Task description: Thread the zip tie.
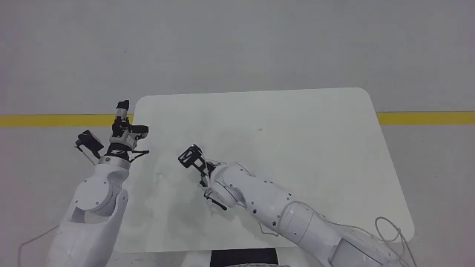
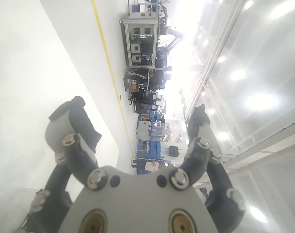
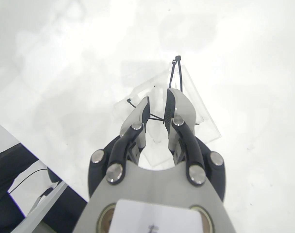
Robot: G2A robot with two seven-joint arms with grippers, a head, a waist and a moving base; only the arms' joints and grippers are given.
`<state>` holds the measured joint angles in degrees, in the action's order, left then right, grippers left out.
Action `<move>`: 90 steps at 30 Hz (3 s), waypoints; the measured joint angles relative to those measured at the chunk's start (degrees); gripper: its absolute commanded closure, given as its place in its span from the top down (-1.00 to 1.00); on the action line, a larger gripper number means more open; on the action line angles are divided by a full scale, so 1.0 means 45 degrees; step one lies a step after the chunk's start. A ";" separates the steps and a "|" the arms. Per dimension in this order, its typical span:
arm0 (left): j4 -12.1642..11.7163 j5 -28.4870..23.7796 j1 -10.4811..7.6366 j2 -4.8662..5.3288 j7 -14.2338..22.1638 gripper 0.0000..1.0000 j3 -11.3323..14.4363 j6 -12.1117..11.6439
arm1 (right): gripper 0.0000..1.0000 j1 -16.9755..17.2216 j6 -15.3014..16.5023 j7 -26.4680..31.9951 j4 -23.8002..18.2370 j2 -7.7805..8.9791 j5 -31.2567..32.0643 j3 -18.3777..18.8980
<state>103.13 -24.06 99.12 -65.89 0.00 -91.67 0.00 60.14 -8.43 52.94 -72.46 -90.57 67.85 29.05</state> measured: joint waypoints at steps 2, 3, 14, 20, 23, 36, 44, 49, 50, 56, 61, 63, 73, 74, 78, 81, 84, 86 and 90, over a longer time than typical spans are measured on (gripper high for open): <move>0.0000 0.0000 0.0000 0.0000 0.0000 1.00 0.0000 0.0000 | -0.70 -0.0049 0.0037 -0.0010 0.0139 -0.0063 -0.0037 0.0016; 0.0000 0.0000 0.0000 0.0000 0.0000 1.00 0.0000 0.0000 | -0.68 -0.0068 0.0042 -0.0014 0.0197 -0.0091 -0.0047 0.0024; 0.0000 0.0000 0.0000 0.0000 0.0000 1.00 0.0000 0.0000 | -0.60 -0.0182 -0.0242 -0.0034 0.0739 -0.0393 0.0052 0.0091; 0.0000 0.0000 0.0000 0.0000 0.0000 1.00 0.0000 0.0000 | -0.60 -0.0018 -0.0475 0.0000 0.0552 -0.0443 0.0423 0.0156; 0.0000 0.0000 0.0000 0.0000 0.0000 1.00 0.0000 0.0000 | -0.60 0.0096 -0.0514 0.0078 0.0427 -0.0433 0.0595 0.0240; 0.0000 0.0000 0.0000 0.0000 0.0000 1.00 0.0000 0.0000 | -0.58 0.0230 -0.0393 0.0333 0.0580 -0.0558 0.0778 0.0517; 0.0000 0.0000 0.0000 0.0000 0.0000 1.00 0.0000 0.0000 | -0.96 0.0110 -0.0157 0.0392 0.0951 -0.0729 0.0641 0.0596; 0.0000 0.0000 0.0000 0.0000 0.0000 1.00 0.0000 0.0000 | -1.00 0.0054 -0.0106 0.0375 0.1147 -0.0828 0.0599 0.0647; 0.0000 0.0000 0.0000 0.0000 0.0000 1.00 0.0000 0.0000 | -1.00 0.0054 -0.0113 0.0382 0.1150 -0.0839 0.0617 0.0658; 0.0000 0.0000 0.0000 0.0000 0.0000 1.00 0.0000 0.0000 | -1.00 0.0304 -0.0230 0.0500 0.0734 -0.0811 0.0916 0.0784; 0.0000 0.0000 0.0000 0.0000 0.0000 1.00 0.0000 0.0000 | -1.00 0.0988 -0.0069 0.0512 -0.0390 -0.0538 0.1218 0.1246; 0.0000 0.0000 0.0000 0.0000 0.0000 1.00 0.0000 0.0000 | -1.00 0.1323 0.0110 0.0519 -0.0936 -0.0388 0.1352 0.1490; 0.0000 0.0000 0.0000 0.0000 0.0000 1.00 0.0000 0.0000 | -1.00 0.3440 0.2117 -0.0155 -0.4319 0.0516 0.0864 0.3537; 0.0000 0.0000 0.0000 0.0000 0.0000 1.00 0.0000 0.0000 | -1.00 0.3513 0.2303 -0.0231 -0.4452 0.0557 0.0662 0.3700; 0.0000 0.0000 0.0000 0.0000 0.0000 1.00 0.0000 0.0000 | -1.00 0.3578 0.2794 -0.0400 -0.4583 0.0615 0.0084 0.3989; 0.0000 0.0000 0.0000 0.0000 0.0000 1.00 0.0000 0.0000 | -1.00 0.3573 0.2752 -0.0394 -0.4574 0.0612 0.0124 0.3974; 0.0000 0.0000 0.0000 0.0000 0.0000 1.00 0.0000 0.0000 | -1.00 0.3573 0.2751 -0.0392 -0.4574 0.0611 0.0125 0.3974; -0.0009 0.0032 -0.0014 0.0000 0.0000 1.00 0.0002 -0.0017 | -1.00 0.3590 0.2742 -0.0430 -0.4578 0.0611 0.0090 0.3986; -0.0321 0.1295 -0.0170 0.0025 0.0270 1.00 0.0144 -0.0705 | -1.00 0.3644 0.2370 -0.1370 -0.4709 0.0583 -0.1144 0.4472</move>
<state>101.69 -18.24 98.36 -65.78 1.22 -91.02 -3.17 76.54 2.23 46.77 -93.65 -87.94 62.70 49.17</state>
